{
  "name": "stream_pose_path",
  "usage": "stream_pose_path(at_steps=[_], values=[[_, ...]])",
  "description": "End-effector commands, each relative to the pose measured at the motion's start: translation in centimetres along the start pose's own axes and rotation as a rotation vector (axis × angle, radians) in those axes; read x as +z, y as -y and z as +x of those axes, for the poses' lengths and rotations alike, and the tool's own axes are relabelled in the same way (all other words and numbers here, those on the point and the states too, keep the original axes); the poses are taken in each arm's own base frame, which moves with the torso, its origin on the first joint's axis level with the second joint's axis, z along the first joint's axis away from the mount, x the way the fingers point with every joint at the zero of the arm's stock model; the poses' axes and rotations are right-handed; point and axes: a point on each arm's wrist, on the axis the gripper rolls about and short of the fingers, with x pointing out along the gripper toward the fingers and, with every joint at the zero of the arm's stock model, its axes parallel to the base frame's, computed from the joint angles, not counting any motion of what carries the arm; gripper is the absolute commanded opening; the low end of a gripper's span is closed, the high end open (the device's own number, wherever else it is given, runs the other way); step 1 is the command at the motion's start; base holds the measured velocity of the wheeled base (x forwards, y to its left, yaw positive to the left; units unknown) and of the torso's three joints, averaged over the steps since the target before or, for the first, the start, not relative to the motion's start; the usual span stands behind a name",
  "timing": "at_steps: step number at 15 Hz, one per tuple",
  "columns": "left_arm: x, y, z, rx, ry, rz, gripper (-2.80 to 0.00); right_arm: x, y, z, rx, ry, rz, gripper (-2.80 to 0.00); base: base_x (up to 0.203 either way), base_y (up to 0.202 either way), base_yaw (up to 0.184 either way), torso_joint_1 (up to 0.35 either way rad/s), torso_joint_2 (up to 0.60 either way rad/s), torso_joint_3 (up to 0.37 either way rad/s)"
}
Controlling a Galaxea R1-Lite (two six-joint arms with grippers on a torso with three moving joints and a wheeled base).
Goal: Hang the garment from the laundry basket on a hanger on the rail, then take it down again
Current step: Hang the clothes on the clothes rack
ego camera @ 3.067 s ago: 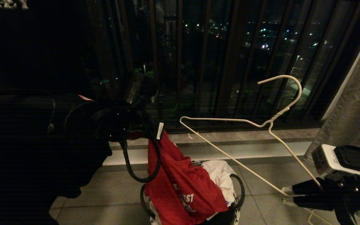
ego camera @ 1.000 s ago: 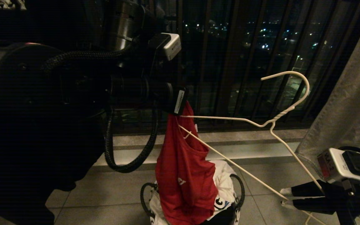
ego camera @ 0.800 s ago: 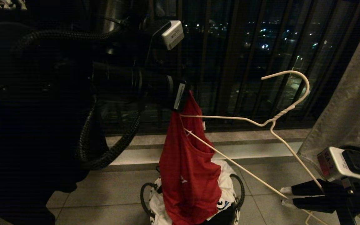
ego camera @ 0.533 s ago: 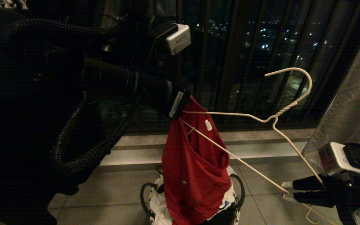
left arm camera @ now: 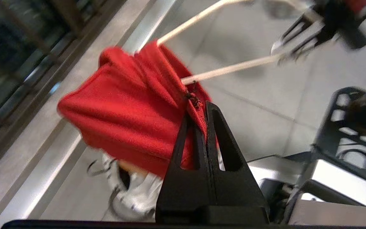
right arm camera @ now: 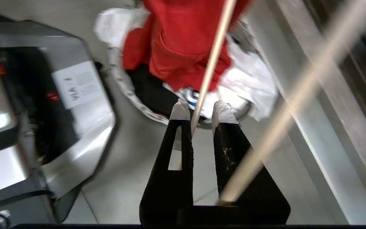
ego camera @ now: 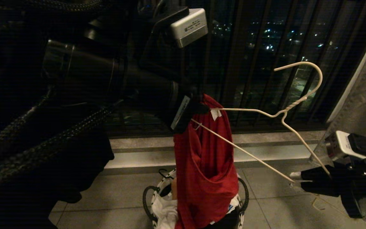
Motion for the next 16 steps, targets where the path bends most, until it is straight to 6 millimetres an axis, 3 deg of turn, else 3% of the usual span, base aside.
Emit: stream_pose_path(at_steps=[1, 4, 8, 11, 14, 16], values=[[0.1, 0.6, 0.5, 0.056, -0.027, 0.009, -2.80, -0.2, 0.6, -0.2, -0.020, -0.007, 0.011, -2.80, 0.000, 0.000, 0.000, 0.000, 0.00, 0.000], [0.3, 0.1, 1.7, 0.215, -0.053, -0.040, -2.80, -0.2, 0.4, -0.3, -0.031, -0.018, 0.008, -2.80, 0.000, 0.000, 0.000, 0.000, 0.00, 0.000], [2.4, 3.3, 0.3, 0.103, 0.001, -0.010, -2.80, -0.3, 0.7, -0.1, -0.041, -0.023, 0.005, -2.80, 0.000, 0.000, 0.000, 0.000, 0.00, 0.000], [2.6, 5.1, 0.6, 0.030, -0.082, 0.088, -2.80, -0.7, 1.5, 0.9, -0.102, -0.049, -0.013, -2.80, 0.000, 0.000, 0.000, 0.000, 0.00, 0.000], [1.9, 5.4, 2.7, 0.035, -0.135, 0.163, -2.80, -0.6, 1.3, 1.0, -0.102, -0.044, -0.022, -2.80, 0.000, 0.000, 0.000, 0.000, 0.00, 0.000], [2.0, 5.4, 2.6, 0.058, -0.136, 0.224, -2.80, -0.6, 1.3, 1.0, -0.099, -0.045, -0.023, -2.80, 0.000, 0.000, 0.000, 0.000, 0.00, 0.000]])
